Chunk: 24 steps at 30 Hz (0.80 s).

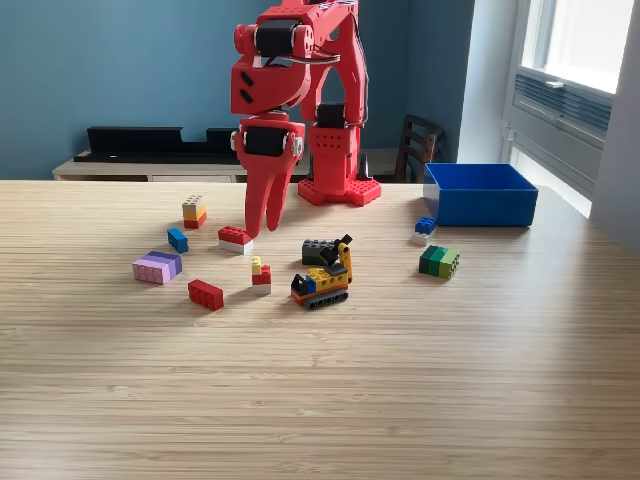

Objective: Grasp a lego block and put it in the bin.

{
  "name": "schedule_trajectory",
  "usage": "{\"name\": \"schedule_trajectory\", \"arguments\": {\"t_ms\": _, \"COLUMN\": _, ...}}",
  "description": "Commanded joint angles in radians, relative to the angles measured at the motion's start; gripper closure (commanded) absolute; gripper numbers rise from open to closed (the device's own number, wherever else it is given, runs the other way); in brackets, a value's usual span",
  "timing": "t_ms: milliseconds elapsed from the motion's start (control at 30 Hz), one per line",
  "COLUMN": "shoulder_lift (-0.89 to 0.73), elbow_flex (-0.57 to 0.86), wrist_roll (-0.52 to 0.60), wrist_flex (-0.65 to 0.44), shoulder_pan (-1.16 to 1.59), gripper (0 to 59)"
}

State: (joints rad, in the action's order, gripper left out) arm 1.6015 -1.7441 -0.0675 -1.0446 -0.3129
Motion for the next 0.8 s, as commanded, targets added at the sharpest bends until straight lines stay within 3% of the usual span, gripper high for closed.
{"name": "schedule_trajectory", "arguments": {"t_ms": 33, "shoulder_lift": -0.044, "elbow_flex": 0.14, "wrist_roll": 0.008, "wrist_flex": -0.005, "shoulder_pan": 0.006, "gripper": 25.4}}
{"name": "schedule_trajectory", "arguments": {"t_ms": 800, "shoulder_lift": -0.364, "elbow_flex": 0.371, "wrist_roll": -0.005, "wrist_flex": -0.094, "shoulder_pan": 0.031, "gripper": 29.9}}
